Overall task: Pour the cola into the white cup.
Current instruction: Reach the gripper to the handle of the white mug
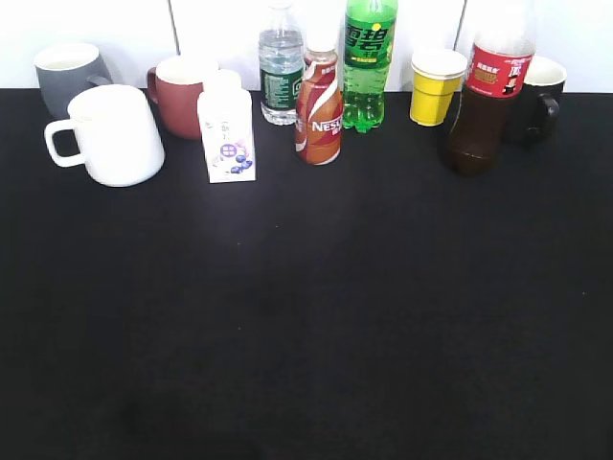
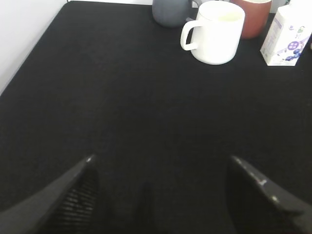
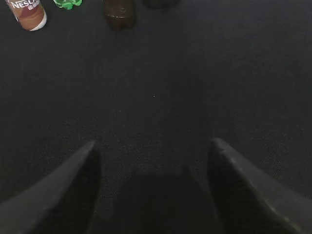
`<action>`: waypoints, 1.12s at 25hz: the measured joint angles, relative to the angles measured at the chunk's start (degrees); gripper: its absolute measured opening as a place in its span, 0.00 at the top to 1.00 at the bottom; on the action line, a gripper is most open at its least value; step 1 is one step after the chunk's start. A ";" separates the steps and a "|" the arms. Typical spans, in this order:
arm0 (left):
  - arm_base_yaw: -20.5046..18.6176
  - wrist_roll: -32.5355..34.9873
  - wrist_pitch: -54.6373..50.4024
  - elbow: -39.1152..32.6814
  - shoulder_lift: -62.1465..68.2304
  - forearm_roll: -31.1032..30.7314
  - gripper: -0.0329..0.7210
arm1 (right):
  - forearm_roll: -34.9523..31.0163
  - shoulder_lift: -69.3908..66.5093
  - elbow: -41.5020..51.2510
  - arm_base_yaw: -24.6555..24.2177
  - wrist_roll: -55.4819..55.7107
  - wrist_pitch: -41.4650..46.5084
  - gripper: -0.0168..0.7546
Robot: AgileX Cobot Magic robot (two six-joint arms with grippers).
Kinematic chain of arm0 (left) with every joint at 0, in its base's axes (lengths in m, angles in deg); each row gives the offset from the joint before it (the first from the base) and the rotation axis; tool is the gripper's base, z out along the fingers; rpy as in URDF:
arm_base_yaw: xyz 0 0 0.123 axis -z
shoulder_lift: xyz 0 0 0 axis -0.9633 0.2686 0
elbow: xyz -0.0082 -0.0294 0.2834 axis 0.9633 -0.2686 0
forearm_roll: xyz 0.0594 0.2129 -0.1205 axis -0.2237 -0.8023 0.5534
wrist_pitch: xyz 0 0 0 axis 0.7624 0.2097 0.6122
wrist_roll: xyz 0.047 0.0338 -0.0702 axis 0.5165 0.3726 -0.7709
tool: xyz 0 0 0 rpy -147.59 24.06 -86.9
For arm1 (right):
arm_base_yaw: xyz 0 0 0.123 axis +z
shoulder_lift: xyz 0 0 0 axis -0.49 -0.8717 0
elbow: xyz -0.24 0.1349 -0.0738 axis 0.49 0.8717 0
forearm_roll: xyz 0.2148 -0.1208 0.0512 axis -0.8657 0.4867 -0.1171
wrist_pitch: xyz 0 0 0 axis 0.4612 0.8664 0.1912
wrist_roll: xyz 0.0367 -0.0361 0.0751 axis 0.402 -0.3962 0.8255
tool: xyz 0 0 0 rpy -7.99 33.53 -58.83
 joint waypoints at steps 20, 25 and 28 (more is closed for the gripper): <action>0.00 0.00 76.25 -5.84 42.69 -0.86 0.35 | 0.00 0.00 0.00 0.00 0.00 0.00 0.30; 0.06 0.00 101.44 -5.91 77.10 -3.51 0.35 | 0.00 0.00 0.00 0.00 0.00 0.00 0.30; 1.58 0.00 110.19 -5.61 91.82 -5.35 0.35 | 0.00 0.00 0.00 0.00 0.00 0.00 0.30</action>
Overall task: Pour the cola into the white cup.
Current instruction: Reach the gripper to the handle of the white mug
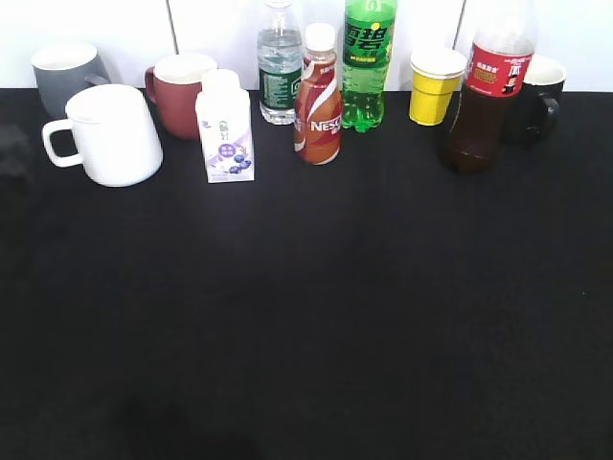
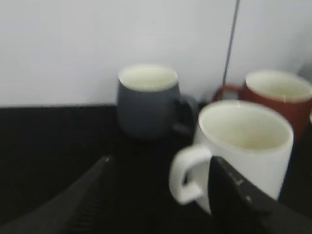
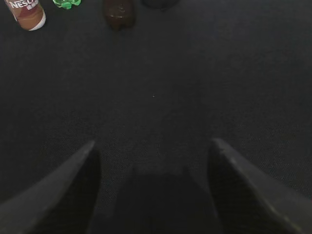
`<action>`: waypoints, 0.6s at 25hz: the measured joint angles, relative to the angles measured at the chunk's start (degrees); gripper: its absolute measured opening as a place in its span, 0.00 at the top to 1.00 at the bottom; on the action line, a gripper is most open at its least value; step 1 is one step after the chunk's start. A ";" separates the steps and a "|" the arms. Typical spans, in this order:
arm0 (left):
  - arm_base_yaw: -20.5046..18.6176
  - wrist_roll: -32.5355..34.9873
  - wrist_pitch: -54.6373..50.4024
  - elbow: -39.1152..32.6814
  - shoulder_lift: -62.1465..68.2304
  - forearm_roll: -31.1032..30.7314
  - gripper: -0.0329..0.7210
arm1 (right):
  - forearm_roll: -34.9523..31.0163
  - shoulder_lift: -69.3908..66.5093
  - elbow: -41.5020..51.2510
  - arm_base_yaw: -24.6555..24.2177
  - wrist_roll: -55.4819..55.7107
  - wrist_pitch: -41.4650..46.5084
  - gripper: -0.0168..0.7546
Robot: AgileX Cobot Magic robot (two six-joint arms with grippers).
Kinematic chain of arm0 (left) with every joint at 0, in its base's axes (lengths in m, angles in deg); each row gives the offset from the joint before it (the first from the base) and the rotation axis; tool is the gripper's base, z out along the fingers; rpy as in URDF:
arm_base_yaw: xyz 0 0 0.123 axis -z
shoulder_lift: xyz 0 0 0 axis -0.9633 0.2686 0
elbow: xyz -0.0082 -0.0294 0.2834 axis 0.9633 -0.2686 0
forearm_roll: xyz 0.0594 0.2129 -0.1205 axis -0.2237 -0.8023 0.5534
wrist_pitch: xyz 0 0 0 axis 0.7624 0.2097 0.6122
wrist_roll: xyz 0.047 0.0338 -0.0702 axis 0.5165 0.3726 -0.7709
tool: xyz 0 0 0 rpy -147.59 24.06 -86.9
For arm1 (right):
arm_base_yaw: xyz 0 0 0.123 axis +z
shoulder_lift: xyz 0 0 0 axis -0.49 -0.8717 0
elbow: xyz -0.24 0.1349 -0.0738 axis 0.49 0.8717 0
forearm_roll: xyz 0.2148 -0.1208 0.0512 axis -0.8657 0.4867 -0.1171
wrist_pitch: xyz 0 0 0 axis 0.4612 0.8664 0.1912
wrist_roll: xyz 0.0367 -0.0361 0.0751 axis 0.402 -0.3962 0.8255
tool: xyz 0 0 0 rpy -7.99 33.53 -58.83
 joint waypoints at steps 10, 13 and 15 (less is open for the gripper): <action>0.05 0.00 5.52 18.07 22.63 0.83 0.48 | 0.00 0.00 0.00 0.00 0.00 0.00 0.30; 0.05 0.00 5.01 23.32 25.57 1.39 0.74 | 0.00 0.00 0.00 0.00 0.00 0.00 0.30; 0.05 0.36 4.55 24.61 26.50 1.20 0.90 | 0.00 0.00 0.00 0.00 0.00 0.00 0.30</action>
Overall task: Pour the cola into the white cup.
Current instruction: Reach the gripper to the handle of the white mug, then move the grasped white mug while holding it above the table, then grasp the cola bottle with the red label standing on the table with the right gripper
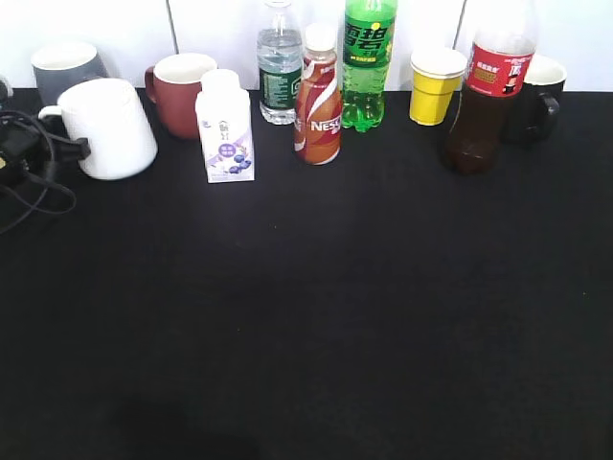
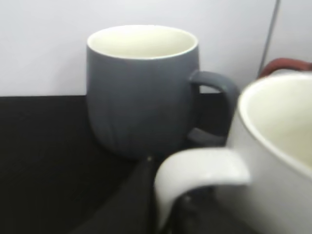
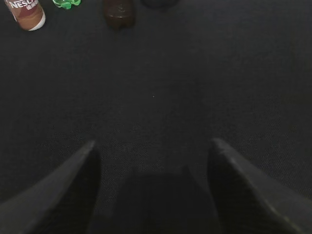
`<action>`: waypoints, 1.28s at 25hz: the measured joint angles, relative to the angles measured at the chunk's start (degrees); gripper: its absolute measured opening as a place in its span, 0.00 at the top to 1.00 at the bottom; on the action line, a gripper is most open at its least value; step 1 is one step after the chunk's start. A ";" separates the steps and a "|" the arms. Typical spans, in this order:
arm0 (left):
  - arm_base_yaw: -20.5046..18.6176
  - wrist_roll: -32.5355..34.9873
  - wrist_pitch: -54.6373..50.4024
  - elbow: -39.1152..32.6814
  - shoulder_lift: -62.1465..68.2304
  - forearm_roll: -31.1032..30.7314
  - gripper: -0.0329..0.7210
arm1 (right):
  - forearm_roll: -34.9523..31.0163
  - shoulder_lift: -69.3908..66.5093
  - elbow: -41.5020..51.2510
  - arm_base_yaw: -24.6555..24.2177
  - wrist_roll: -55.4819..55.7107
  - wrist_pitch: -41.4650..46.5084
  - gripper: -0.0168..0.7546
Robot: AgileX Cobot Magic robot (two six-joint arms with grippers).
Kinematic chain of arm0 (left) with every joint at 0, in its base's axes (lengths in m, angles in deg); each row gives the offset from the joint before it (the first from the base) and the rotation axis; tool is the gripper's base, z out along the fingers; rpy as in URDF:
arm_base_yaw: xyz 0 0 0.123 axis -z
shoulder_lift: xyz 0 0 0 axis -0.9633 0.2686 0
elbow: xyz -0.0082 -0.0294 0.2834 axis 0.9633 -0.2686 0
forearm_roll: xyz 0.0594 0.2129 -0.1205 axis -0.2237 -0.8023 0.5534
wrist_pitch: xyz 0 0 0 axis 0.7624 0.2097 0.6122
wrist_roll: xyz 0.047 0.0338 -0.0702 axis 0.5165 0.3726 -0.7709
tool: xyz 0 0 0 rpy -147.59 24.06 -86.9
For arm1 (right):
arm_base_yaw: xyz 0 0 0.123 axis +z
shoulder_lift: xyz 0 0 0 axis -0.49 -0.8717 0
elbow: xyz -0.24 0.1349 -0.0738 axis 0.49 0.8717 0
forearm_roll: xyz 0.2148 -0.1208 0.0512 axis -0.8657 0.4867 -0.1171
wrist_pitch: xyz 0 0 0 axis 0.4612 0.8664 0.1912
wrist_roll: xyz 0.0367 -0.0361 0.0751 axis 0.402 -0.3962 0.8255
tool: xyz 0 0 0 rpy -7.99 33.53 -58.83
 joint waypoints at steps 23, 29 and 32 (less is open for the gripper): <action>0.12 -3.09 4.35 -29.60 -31.35 -14.69 0.91 | -0.48 -22.42 14.41 0.00 -0.02 -64.65 0.30; 0.12 -4.36 4.77 -29.60 -31.35 -14.74 0.91 | 11.23 -67.12 13.74 -0.06 -0.13 -102.15 0.30; 0.12 -4.45 5.13 -29.60 -31.25 -14.80 0.91 | 10.10 -84.81 7.74 4.65 -0.03 -111.89 0.30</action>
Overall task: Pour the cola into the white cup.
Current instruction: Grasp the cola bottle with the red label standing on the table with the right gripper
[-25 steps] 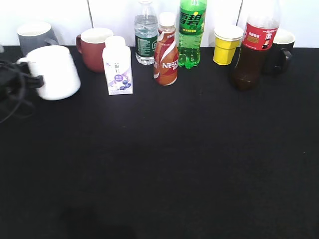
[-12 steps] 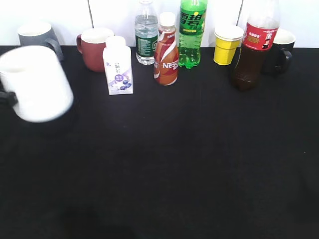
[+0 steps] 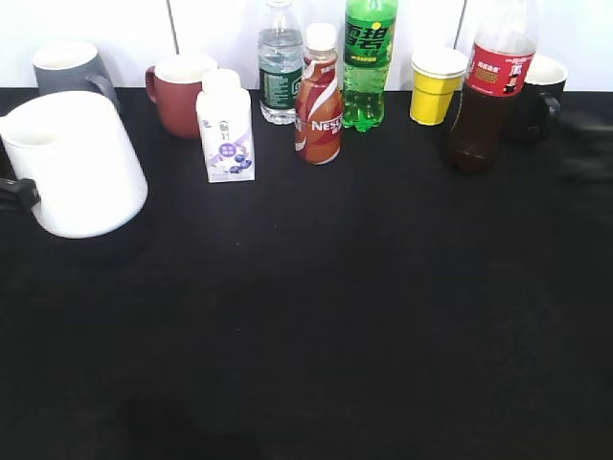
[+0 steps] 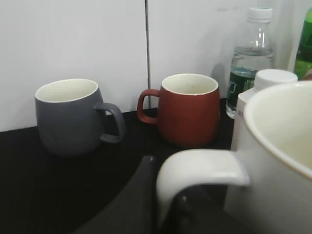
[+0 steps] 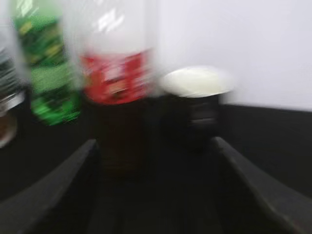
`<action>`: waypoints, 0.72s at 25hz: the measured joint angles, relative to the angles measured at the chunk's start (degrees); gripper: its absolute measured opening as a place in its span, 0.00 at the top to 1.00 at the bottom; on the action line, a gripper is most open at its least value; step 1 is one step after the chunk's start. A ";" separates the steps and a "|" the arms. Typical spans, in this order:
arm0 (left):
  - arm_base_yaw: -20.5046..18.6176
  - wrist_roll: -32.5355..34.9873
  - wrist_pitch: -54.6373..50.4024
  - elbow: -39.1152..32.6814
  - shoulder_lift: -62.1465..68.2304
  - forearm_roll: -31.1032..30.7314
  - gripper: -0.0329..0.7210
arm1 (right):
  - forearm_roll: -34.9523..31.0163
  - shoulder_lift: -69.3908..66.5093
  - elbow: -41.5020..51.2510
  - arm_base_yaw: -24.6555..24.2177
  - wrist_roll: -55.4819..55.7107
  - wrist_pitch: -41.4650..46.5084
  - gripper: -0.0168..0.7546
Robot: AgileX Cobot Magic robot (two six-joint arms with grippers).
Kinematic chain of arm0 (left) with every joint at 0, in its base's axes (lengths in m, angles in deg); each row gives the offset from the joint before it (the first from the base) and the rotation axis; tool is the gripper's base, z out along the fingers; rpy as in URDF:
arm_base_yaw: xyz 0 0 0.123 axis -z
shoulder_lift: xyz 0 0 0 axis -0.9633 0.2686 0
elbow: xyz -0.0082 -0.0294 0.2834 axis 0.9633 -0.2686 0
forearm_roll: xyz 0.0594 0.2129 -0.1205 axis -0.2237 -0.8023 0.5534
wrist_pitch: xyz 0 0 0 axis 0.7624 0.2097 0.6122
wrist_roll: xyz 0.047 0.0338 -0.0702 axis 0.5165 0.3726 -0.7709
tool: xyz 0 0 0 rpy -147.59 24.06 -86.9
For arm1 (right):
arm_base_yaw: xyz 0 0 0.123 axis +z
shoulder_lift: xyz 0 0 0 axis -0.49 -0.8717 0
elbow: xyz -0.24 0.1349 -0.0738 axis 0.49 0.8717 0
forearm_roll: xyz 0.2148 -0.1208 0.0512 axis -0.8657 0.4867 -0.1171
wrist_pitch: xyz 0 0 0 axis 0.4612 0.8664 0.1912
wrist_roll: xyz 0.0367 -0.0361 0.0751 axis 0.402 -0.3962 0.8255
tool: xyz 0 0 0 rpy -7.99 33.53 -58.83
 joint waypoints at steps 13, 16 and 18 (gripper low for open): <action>0.00 -0.04 0.46 0.00 0.00 -0.05 0.91 | -1.04 -36.65 -29.87 3.91 3.92 -12.31 0.11; 0.00 -0.04 0.46 0.00 0.00 -0.05 0.91 | 0.46 -40.17 -33.66 3.91 3.94 -12.31 0.12; 0.00 -0.10 0.46 0.00 0.00 -0.05 0.91 | 0.78 -41.31 -34.54 3.91 3.94 -12.31 0.22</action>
